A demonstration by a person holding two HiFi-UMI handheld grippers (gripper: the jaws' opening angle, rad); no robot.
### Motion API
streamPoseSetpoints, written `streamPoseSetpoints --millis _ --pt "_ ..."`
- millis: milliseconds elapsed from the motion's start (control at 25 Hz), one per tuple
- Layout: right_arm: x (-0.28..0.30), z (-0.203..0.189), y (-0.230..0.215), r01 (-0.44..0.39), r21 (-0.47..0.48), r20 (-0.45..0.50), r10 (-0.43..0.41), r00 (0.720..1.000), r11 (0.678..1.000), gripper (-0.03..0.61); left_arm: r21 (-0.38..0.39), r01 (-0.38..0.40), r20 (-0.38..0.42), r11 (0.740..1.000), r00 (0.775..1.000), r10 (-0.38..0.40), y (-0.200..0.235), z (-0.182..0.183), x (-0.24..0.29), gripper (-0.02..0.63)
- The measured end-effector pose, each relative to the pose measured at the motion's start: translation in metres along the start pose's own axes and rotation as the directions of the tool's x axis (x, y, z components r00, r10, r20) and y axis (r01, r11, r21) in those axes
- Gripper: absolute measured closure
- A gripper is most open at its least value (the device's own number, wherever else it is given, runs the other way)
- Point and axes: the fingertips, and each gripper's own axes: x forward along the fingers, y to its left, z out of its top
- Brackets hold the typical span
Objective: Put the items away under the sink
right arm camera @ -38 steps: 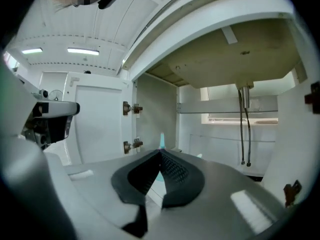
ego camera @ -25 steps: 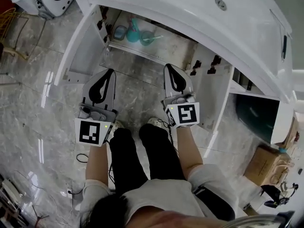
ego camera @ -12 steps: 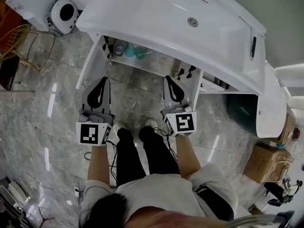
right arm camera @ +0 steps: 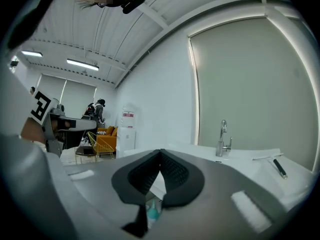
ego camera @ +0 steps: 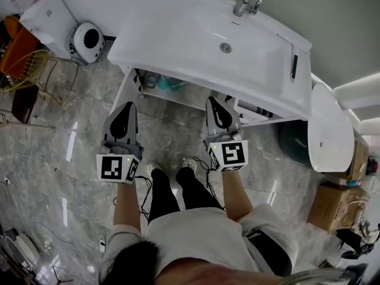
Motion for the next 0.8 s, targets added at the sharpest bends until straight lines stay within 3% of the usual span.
streamPoseSetpoints --millis 320,800 --pt "-0.016 0.059 -0.011 0.031 -0.015 0.039 -0.030 0.999 0.999 0.568 0.001 0.032 0.053 0.999 0.998 -0.032 -0.015 0.058 -0.007 0.607" --pt "-0.041 0.096 -0.018 0.089 -0.018 0.060 -0.088 0.994 0.996 0.568 -0.008 0.022 0.102 1.000 0.995 -0.021 -0.020 0.099 -0.018 0.607"
